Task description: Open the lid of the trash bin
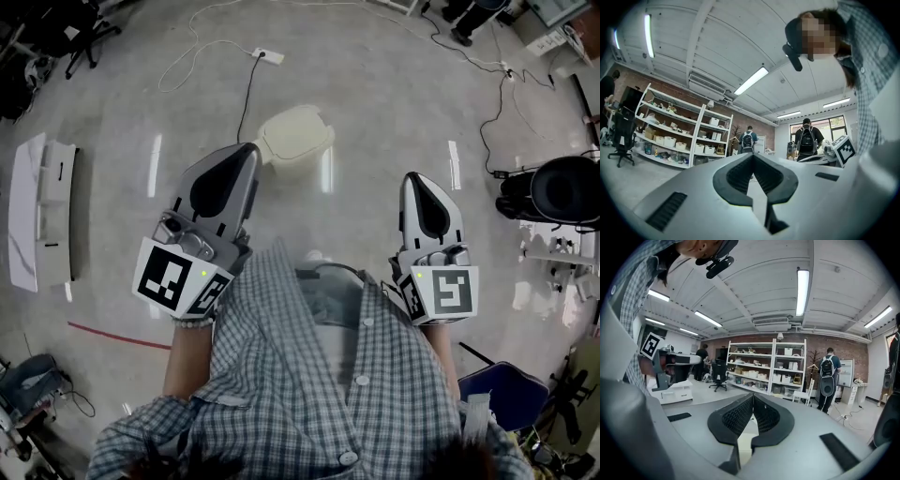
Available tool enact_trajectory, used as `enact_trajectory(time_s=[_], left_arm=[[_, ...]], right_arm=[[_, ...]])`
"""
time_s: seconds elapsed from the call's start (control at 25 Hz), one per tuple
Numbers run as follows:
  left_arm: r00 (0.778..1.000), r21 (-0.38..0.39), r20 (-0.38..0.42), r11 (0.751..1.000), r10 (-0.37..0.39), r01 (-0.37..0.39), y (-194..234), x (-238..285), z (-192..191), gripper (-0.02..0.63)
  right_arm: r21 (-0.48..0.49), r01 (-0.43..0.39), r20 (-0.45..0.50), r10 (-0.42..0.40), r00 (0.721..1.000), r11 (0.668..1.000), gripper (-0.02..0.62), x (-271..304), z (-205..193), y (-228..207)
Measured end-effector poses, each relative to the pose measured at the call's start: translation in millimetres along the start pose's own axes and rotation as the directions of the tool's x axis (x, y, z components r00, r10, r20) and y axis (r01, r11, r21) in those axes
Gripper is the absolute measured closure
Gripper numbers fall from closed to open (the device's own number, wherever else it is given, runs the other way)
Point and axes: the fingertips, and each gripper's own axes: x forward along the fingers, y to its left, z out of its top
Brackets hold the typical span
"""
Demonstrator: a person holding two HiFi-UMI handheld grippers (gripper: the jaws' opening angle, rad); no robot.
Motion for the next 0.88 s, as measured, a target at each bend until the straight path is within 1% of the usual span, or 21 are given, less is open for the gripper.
enact_trajectory(time_s=[0.32, 0.52, 0.64, 0.88], left_arm=[[0.996, -0.018, -0.024, 0.996, 0.086, -0.087, -3.0, 7.6, -11.4, 0.606], [0.992, -0.012, -0.061, 0.994, 0.108, -0.109, -5.2, 2.3, -20.4, 0.606], [0.990, -0.024, -0.081, 0.993, 0.116, -0.118, -2.1, 1.3, -28.3, 0.606], [0.989, -0.042, -0.099, 0.993, 0.107, -0.112, 9.6, 14.3, -37.8, 0.606]], right_arm=[[0.021, -0.074, -0.024, 0.074, 0.997, 0.997, 0.577, 15.1, -16.8, -16.6], [0.034, -0.101, -0.046, 0.103, 0.994, 0.994, 0.577, 21.4, -27.3, -14.1], [0.034, -0.113, -0.058, 0.115, 0.992, 0.993, 0.577, 24.4, -33.5, -12.0], [0.059, -0.093, -0.097, 0.099, 0.990, 0.994, 0.577, 32.7, -48.1, -17.7]])
